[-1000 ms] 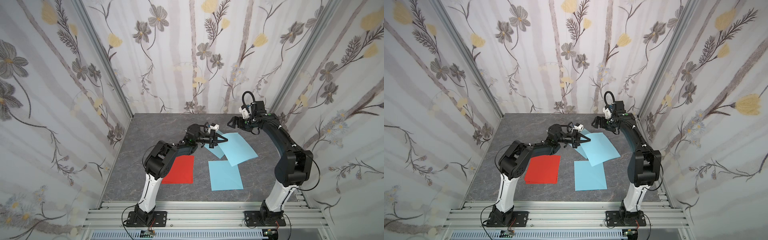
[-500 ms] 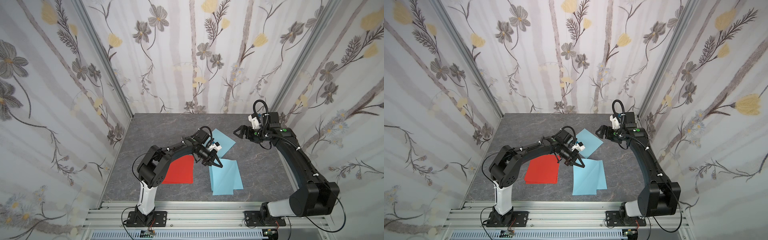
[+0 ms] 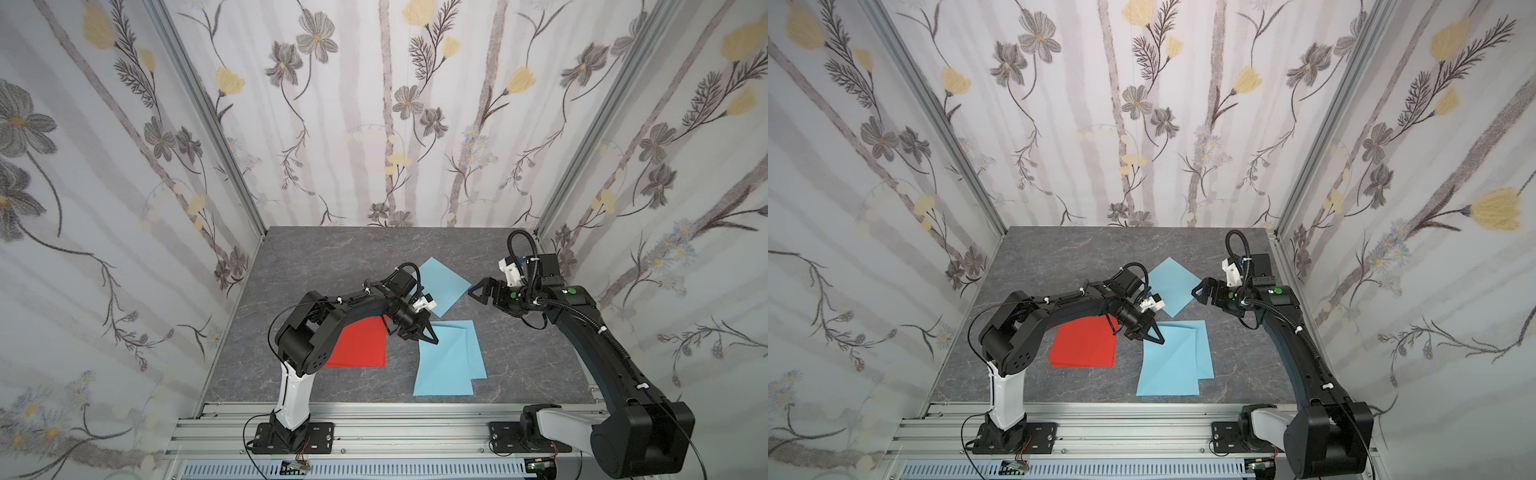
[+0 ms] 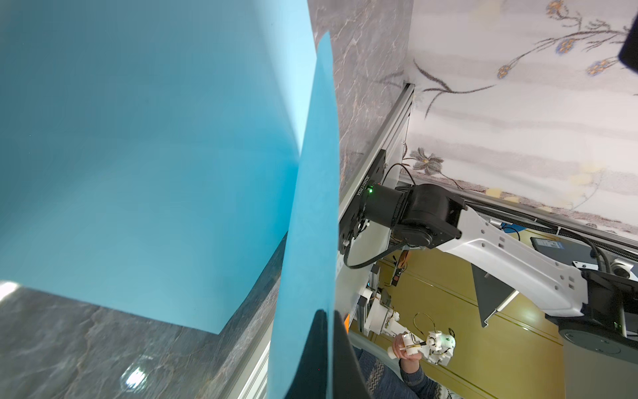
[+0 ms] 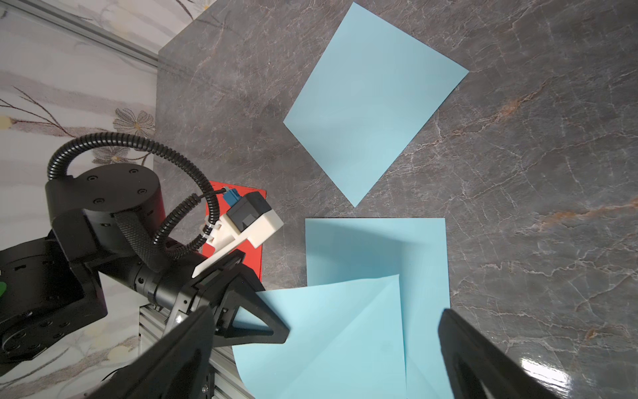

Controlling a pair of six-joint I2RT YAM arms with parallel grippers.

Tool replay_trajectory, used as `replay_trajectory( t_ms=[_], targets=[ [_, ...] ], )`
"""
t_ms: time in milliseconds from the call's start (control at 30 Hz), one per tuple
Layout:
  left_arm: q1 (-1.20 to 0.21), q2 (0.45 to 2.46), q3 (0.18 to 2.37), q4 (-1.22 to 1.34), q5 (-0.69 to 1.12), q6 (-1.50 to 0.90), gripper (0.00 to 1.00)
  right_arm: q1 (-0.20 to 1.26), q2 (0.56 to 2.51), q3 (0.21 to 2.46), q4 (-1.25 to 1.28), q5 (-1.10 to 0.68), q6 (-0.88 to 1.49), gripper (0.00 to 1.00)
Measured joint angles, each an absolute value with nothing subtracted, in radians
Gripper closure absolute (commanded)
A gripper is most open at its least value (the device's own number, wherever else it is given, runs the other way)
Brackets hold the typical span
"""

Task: Sort the scattered colored papers by color
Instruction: Place the colored paper.

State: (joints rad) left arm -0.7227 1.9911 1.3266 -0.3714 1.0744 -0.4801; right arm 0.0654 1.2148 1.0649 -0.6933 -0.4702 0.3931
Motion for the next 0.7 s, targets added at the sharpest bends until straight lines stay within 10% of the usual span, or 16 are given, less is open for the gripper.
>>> replay_trajectory(
  t_ms=[700],
  targets=[
    [-0.736,2.131,1.418,-0.172,1.008,-0.607,1.0,0.148,1.219,0.774,-0.57,-0.483,0.447,0.0]
  ],
)
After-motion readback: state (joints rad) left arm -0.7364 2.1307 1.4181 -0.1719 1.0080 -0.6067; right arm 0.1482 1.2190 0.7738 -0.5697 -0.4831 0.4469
